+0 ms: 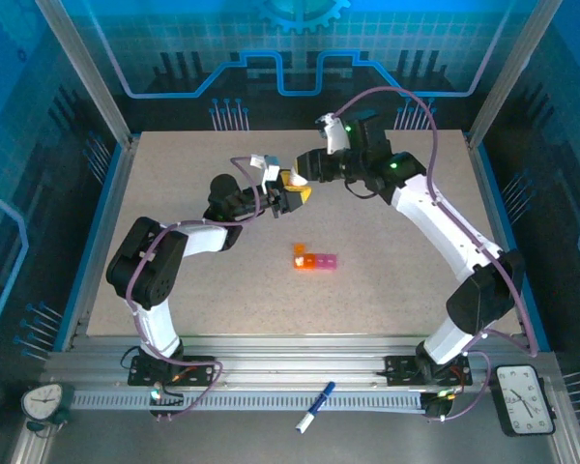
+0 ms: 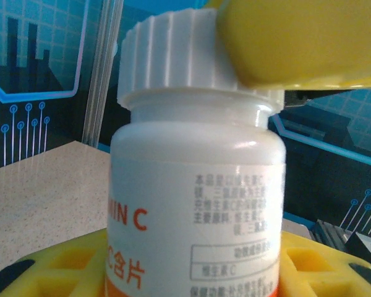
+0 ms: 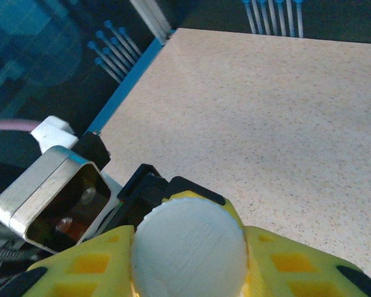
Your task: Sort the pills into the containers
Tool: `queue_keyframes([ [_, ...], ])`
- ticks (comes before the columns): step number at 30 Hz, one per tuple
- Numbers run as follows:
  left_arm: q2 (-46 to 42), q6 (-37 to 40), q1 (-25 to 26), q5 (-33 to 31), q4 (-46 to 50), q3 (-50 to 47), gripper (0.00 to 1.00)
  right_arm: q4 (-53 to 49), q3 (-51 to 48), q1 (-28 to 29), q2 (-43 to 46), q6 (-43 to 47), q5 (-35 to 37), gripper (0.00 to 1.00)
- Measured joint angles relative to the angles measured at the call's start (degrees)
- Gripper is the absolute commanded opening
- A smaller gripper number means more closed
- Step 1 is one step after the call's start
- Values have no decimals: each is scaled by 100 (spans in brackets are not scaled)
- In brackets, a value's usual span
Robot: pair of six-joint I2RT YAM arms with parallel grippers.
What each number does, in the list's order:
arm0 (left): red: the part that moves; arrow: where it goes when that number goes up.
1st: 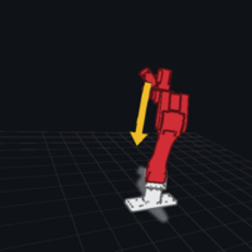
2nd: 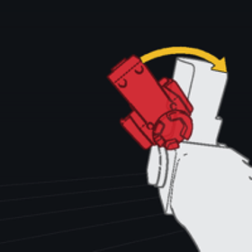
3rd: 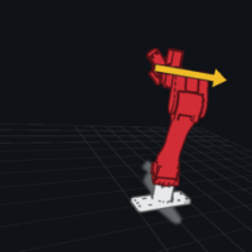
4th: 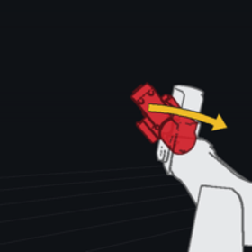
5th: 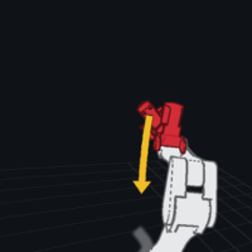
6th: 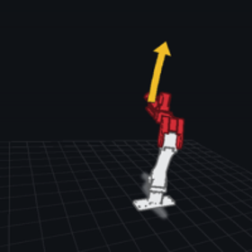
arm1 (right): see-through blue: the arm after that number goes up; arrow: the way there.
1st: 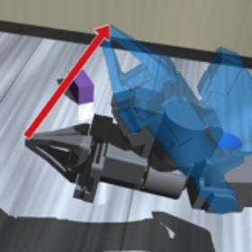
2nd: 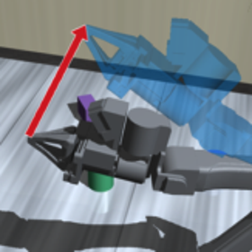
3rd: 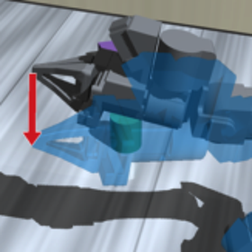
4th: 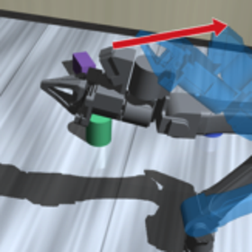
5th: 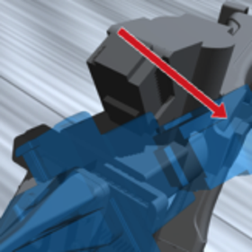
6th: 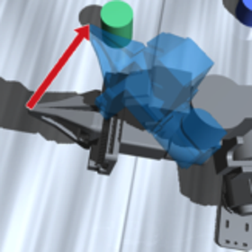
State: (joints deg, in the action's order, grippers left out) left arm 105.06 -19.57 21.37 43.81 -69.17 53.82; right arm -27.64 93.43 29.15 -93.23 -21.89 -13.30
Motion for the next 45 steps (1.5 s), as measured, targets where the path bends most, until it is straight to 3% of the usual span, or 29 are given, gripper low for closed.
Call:
queue_keyframes([
  [6,0,2,-26,0,17,0,0,304,-243,413,160,-546,1115,36],
  [14,0,2,-28,-2,57,-2,0,337,-275,485,179,-782,1381,46],
  [18,0,4,-9,7,-33,-2,0,61,-109,400,177,-761,1128,57],
  [21,0,4,17,7,-122,-2,0,-155,-11,361,177,-719,935,72],
  [28,0,4,17,4,-188,-2,0,-481,44,254,254,-457,675,86],
  [33,0,4,17,7,-190,-2,0,-422,2,136,472,-201,393,88],
  [45,0,4,17,9,-190,-2,0,-55,-87,-632,420,763,-1110,84],
])
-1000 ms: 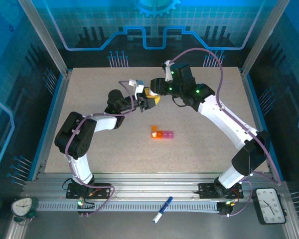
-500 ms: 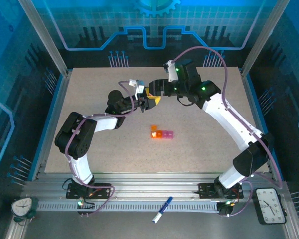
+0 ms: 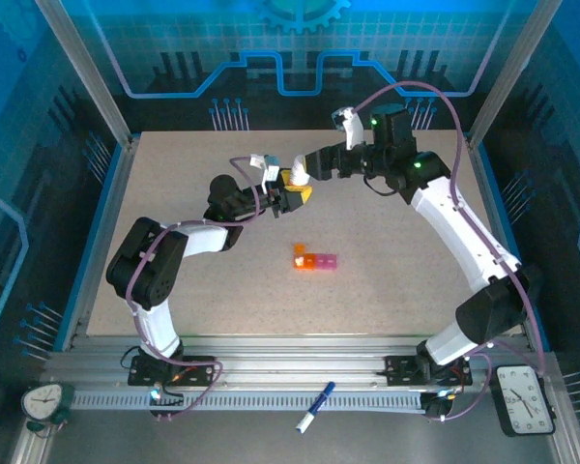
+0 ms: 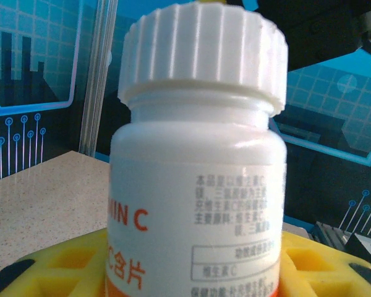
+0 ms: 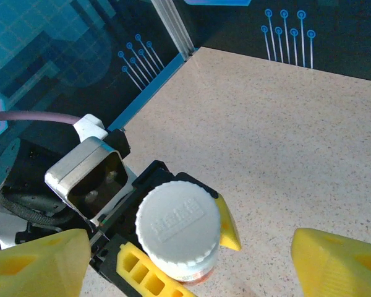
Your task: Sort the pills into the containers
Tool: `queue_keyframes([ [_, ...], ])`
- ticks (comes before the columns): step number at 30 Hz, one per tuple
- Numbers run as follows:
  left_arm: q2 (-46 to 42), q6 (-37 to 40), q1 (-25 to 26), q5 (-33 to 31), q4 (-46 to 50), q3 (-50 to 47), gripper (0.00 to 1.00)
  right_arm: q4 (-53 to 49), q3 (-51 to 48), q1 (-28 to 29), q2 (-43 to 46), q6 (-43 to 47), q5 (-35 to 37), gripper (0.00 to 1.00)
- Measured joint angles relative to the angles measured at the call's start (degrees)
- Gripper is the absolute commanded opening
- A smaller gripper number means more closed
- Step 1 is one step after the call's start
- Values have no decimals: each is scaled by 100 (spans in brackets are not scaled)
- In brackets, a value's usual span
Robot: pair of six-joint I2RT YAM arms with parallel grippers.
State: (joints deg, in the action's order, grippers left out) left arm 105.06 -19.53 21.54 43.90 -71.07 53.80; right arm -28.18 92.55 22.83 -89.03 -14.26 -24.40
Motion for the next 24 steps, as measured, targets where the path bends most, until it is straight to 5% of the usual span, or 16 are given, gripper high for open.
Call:
queue_keyframes([
  [15,0,0,0,11,0,0,0,42,0,0,-391,101,-492,73],
  [24,0,-2,0,11,11,0,0,72,31,9,-498,50,-651,53],
])
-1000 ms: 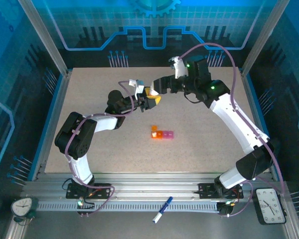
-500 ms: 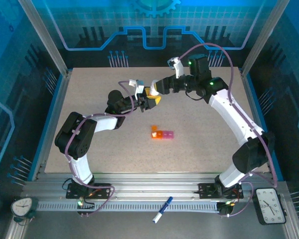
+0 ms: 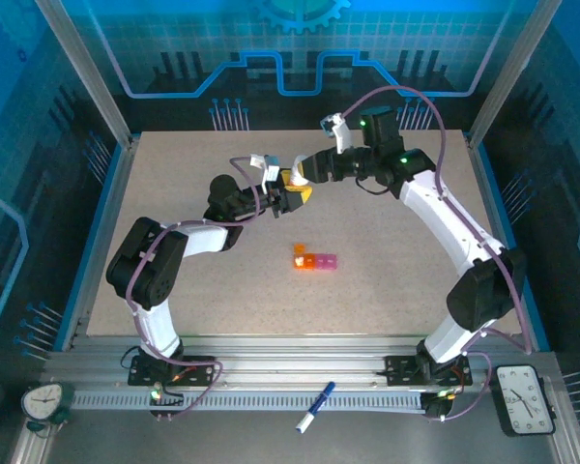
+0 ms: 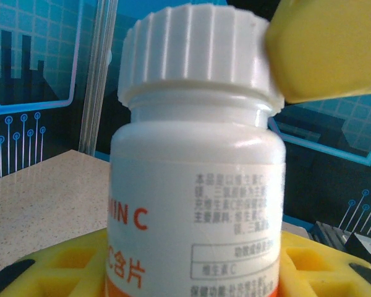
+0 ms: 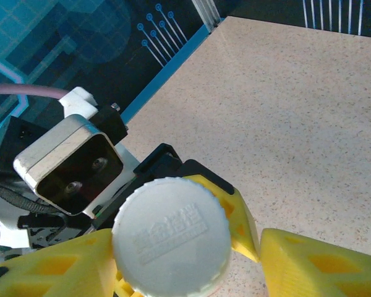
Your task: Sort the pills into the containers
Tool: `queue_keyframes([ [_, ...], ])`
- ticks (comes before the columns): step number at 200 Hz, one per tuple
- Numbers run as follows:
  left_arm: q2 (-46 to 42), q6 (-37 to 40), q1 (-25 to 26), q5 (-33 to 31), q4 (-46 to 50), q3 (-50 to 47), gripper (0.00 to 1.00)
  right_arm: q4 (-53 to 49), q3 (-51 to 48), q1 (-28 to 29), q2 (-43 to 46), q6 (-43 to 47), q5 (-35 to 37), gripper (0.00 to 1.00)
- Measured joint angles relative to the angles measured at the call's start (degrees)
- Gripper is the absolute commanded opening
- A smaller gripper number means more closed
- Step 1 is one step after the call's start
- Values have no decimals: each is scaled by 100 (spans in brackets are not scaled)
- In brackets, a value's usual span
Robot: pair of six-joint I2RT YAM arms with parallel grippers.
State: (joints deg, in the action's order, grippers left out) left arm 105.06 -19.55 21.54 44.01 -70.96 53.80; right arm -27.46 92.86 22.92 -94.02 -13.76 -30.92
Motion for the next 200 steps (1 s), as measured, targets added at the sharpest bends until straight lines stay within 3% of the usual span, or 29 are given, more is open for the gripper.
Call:
queue_keyframes([
  [38,0,-2,0,-15,-7,0,0,-63,146,4,-74,81,-111,42],
  [125,0,-2,-4,-57,24,0,0,-815,743,17,-363,638,-76,38],
  [153,0,-4,-7,-63,90,0,0,-798,732,96,-361,632,188,38],
  [200,0,-4,-24,-55,385,-2,0,-50,-2,293,-28,-205,942,37],
])
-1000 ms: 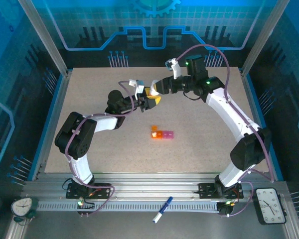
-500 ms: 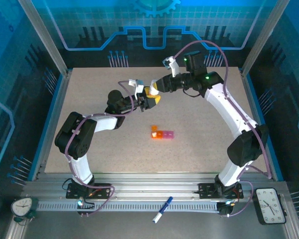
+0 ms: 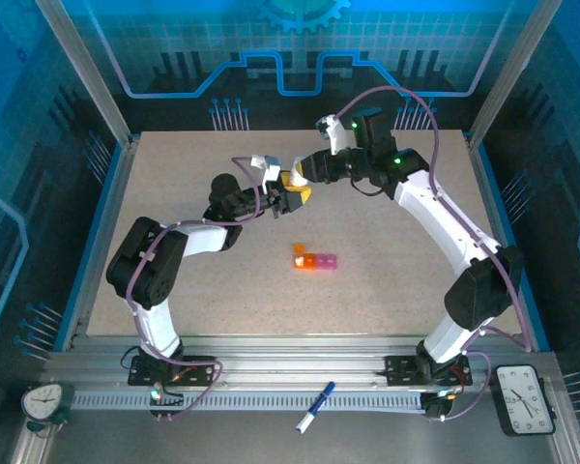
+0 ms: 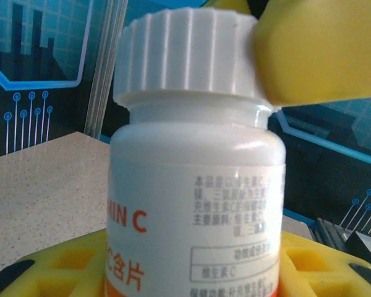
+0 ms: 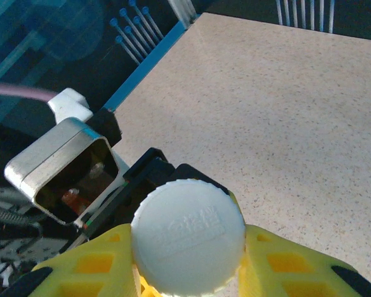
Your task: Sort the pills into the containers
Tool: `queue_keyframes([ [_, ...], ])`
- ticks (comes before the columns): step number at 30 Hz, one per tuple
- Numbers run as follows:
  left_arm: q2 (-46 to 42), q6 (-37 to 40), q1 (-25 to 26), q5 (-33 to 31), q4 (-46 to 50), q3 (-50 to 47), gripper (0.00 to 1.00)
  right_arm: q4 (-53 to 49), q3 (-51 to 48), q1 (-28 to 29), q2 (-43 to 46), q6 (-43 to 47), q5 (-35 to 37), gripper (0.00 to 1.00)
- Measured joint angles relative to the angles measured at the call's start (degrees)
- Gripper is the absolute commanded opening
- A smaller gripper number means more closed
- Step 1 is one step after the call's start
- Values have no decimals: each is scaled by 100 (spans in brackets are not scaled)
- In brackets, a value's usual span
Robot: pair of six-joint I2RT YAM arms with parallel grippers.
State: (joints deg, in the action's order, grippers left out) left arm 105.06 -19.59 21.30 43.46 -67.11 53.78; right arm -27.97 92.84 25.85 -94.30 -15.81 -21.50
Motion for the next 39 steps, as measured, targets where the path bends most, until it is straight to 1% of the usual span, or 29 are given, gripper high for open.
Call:
queue_keyframes([
  [5,0,0,-17,-9,24,0,0,243,-201,313,173,-522,826,38],
  [8,0,0,-28,-11,22,0,0,229,-175,455,184,-660,1213,41],
  [12,0,2,-35,-7,-17,0,0,70,-52,529,175,-715,1421,45],
  [15,0,2,-28,-7,-96,0,0,-101,94,538,151,-713,1460,52],
  [20,0,7,26,22,-262,7,0,-452,378,494,111,-680,1335,68],
  [22,0,7,31,37,-269,7,0,-546,527,422,114,-627,1217,77],
  [25,0,7,31,39,-271,7,0,-592,629,319,168,-560,1095,84],
  [27,0,7,28,37,-273,7,0,-654,629,271,280,-461,1012,86],
  [31,0,7,31,39,-291,7,0,-654,614,197,514,-212,737,86],
  [35,0,7,28,44,-354,7,0,-387,400,-101,697,15,348,86],
  [39,0,4,31,59,-393,7,0,-238,190,-343,629,146,-7,86],
])
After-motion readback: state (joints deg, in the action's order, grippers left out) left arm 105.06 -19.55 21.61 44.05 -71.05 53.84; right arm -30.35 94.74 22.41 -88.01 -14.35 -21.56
